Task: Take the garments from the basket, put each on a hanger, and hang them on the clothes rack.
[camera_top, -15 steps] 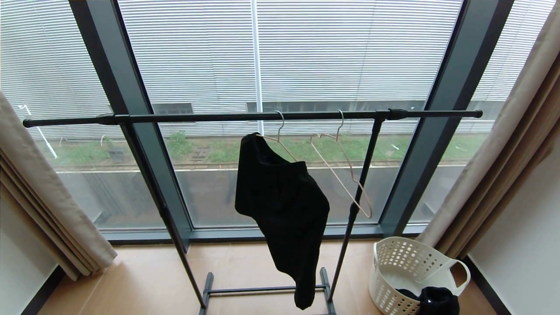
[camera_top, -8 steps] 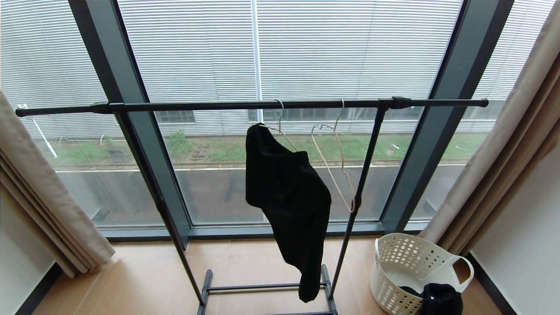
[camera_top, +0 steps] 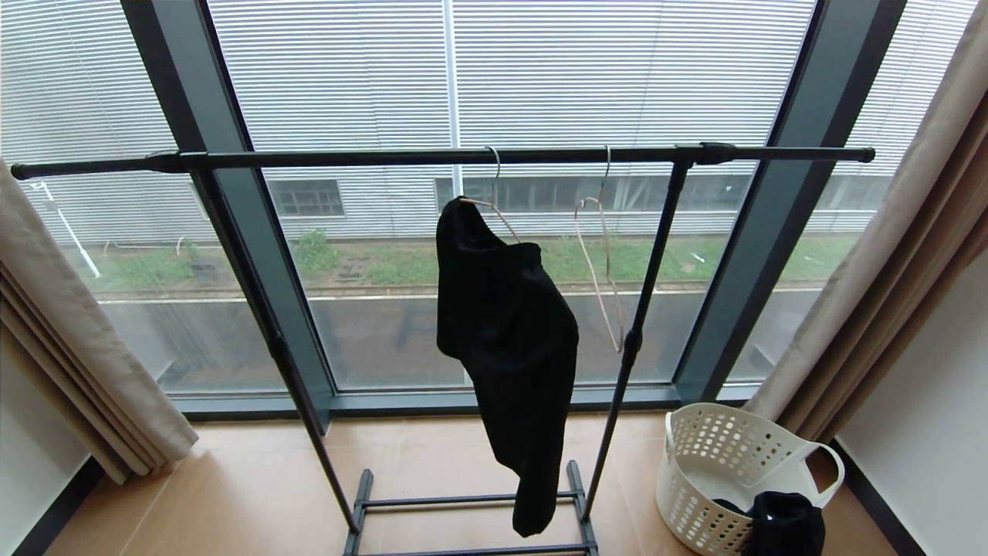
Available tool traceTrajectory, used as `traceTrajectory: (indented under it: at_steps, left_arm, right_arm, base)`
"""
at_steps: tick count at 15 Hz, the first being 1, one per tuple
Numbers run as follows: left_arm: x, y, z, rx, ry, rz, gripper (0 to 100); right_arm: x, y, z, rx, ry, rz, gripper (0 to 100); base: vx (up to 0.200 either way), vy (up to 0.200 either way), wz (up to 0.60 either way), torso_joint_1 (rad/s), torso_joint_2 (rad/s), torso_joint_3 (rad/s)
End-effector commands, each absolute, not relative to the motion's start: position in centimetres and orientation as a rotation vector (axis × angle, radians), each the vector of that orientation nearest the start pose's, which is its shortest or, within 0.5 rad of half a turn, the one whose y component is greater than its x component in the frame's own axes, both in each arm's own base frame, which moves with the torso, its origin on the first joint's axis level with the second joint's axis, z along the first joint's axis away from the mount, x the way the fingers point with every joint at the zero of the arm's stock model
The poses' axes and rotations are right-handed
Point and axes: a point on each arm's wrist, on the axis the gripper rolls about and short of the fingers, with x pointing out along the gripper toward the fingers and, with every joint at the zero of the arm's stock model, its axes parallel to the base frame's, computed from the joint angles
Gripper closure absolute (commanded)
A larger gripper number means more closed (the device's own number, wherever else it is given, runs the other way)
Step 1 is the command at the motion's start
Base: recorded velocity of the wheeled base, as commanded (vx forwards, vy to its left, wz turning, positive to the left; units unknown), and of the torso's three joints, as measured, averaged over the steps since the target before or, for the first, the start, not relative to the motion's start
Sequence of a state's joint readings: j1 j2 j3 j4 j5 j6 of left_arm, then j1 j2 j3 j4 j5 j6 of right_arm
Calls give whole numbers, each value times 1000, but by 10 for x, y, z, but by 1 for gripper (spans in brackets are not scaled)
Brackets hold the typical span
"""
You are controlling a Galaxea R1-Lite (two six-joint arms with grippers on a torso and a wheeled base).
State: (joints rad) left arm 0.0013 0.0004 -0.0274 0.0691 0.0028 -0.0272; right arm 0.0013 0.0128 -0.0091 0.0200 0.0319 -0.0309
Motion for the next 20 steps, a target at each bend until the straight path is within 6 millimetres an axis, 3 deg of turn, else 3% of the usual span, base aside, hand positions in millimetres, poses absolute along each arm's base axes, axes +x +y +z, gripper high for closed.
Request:
traceTrajectory:
  at_steps: [1, 13, 20]
  left_arm:
    - [-25, 0, 76, -28, 41, 5, 0]
    - [-25, 0, 76, -28, 41, 5, 0]
    - [-25, 0, 76, -28, 41, 5, 0]
  right_arm:
    - [-22, 1, 76, -32, 26, 34, 0]
    - [-22, 1, 76, -27, 26, 33, 0]
    - [-22, 1, 76, -27, 24, 33, 0]
  base:
    - [0, 0, 0, -163, 383, 212]
    - [0, 0, 0, -213, 507, 296]
    - [0, 0, -600, -115, 305, 186]
